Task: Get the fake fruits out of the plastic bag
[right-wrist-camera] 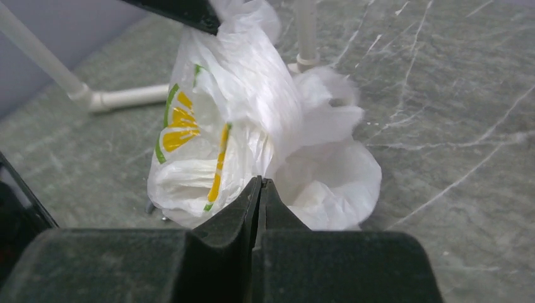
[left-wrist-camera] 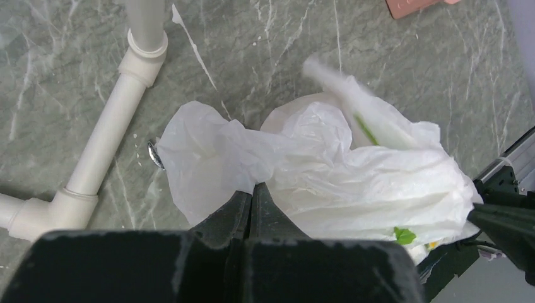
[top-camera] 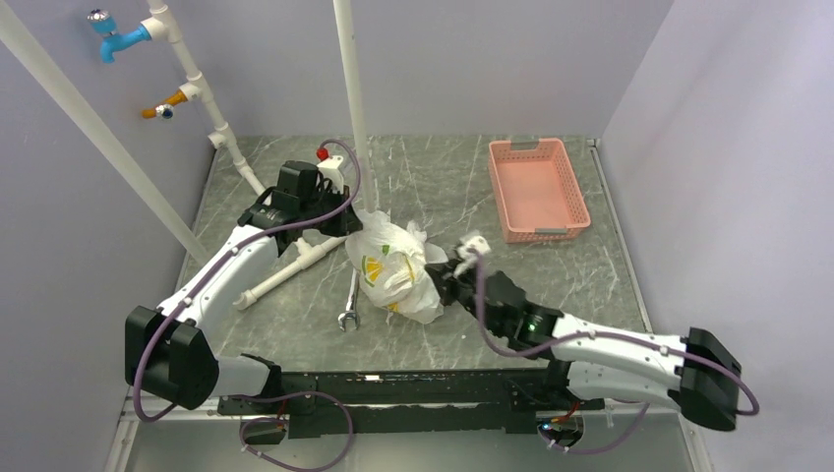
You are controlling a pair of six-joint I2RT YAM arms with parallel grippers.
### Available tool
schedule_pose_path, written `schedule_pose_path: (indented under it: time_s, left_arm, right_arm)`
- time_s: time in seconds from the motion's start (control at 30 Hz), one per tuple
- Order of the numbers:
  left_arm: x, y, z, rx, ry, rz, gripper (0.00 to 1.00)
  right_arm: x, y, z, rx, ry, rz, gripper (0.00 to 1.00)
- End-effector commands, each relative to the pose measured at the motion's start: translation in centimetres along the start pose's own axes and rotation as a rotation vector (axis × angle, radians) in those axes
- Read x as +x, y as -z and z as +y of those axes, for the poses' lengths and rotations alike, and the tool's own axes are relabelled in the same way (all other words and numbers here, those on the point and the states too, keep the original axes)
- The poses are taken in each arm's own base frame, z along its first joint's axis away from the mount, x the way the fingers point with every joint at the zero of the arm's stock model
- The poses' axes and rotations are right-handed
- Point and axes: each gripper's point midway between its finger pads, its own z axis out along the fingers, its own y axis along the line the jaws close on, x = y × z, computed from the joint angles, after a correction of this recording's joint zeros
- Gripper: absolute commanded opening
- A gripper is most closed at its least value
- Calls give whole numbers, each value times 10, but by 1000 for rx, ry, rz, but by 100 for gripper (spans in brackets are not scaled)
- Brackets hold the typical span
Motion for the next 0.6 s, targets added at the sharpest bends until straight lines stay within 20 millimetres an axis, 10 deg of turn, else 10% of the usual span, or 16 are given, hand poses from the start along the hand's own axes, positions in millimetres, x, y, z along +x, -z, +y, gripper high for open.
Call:
schedule_pose_path:
  time_s: [0.0, 0.2, 0.37, 0.57]
  left_arm:
    - [-22, 7, 6, -50, -27, -67, 0]
    - [-18, 5, -1, -2, -55, -47, 0]
    - [-30, 26, -31, 142, -163, -161, 59]
    - [-49, 78, -52, 115, -421, -371, 66]
  right_arm:
    - [-24, 26, -14, -21, -335, -301, 0]
    - [-13, 28, -23, 6, -335, -326, 0]
    - [-18, 30, -11, -59, -134, -265, 0]
    - [-10, 33, 1, -141, -43, -216, 0]
